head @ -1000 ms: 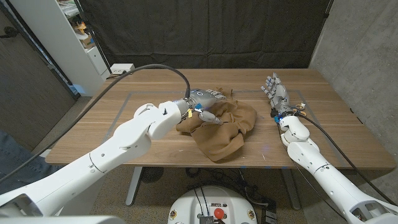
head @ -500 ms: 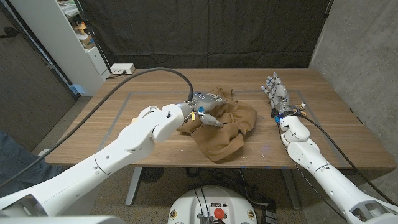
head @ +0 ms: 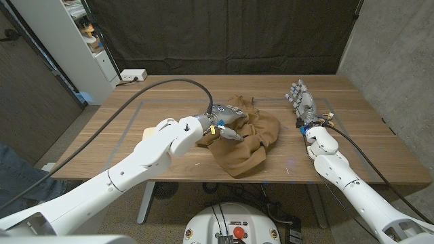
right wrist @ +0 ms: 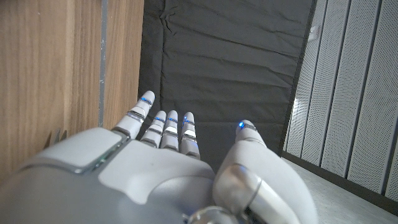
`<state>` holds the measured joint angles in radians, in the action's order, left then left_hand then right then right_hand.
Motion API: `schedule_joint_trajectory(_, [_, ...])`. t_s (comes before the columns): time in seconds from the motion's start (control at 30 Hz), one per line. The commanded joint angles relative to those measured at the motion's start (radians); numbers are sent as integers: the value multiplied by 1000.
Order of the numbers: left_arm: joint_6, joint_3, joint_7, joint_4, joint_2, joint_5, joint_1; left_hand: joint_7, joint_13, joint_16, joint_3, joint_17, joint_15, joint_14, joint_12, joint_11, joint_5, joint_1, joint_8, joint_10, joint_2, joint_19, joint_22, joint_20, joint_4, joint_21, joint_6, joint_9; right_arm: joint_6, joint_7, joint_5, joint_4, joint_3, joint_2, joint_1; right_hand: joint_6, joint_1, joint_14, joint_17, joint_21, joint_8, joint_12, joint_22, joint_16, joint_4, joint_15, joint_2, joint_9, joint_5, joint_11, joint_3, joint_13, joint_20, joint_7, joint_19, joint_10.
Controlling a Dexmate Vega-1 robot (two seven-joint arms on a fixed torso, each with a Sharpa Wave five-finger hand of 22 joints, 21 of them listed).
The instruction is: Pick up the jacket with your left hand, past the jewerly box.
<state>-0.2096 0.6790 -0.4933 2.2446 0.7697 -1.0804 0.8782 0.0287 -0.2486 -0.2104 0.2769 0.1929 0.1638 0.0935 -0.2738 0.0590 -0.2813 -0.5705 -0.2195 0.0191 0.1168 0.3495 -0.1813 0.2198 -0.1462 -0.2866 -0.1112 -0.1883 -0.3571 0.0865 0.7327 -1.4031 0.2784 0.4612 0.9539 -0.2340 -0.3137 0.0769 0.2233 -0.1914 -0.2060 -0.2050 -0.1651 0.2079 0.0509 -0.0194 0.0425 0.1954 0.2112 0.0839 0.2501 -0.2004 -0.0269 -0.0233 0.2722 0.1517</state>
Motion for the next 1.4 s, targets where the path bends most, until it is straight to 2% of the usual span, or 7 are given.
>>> schedule_joint_trajectory(0.03, [-3, 19, -12, -24, -18, -7, -6, -2, -5, -3, 5, 2, 5, 8, -4, -1, -6, -12, -4, 7, 1, 6, -3, 1, -1, 3, -12, -5, -1, 1, 4, -3, -5, 3, 6, -2, 0, 4, -1, 2, 4, 0, -5, 0, 6, -4, 6, 3, 2, -1, 4, -3, -6, 3, 6, 0])
schedule_joint_trajectory(0.37, [-17, 22, 5, -39, -32, 26, 2, -2, -5, -3, 7, 2, 3, 11, -4, 1, -6, -19, -4, 8, -4, 5, -3, 1, -1, 6, -14, -5, -3, -3, 9, 3, -7, 3, 13, -3, 0, 3, -2, 2, 4, 0, -5, 0, 7, -4, 6, 3, 2, -4, 4, -3, -8, 4, 5, 0])
schedule_joint_trajectory(0.77, [-29, 52, -20, -53, -40, 14, -16, -3, -6, -1, 9, 2, 5, 8, -3, 2, -5, -27, -2, 6, -8, 5, -3, 2, -1, 11, -14, -6, -8, -11, 14, 9, -8, 1, 12, -3, 0, 4, -2, 2, 4, 0, -5, 1, 8, -4, 7, 3, 2, -3, 4, -3, -8, 4, 4, 0])
schedule_joint_trajectory(1.4, [-41, 89, -31, -115, -57, 27, -33, -5, -7, 0, 10, 2, 4, 9, -3, 0, -4, -39, 1, 6, -11, 2, -3, 2, -2, 20, -16, -6, -5, -11, 14, 21, -5, -4, 9, -3, 1, 4, -3, 2, 4, 0, -5, 1, 9, -4, 7, 3, 2, -5, 4, -3, -8, 4, 4, -1])
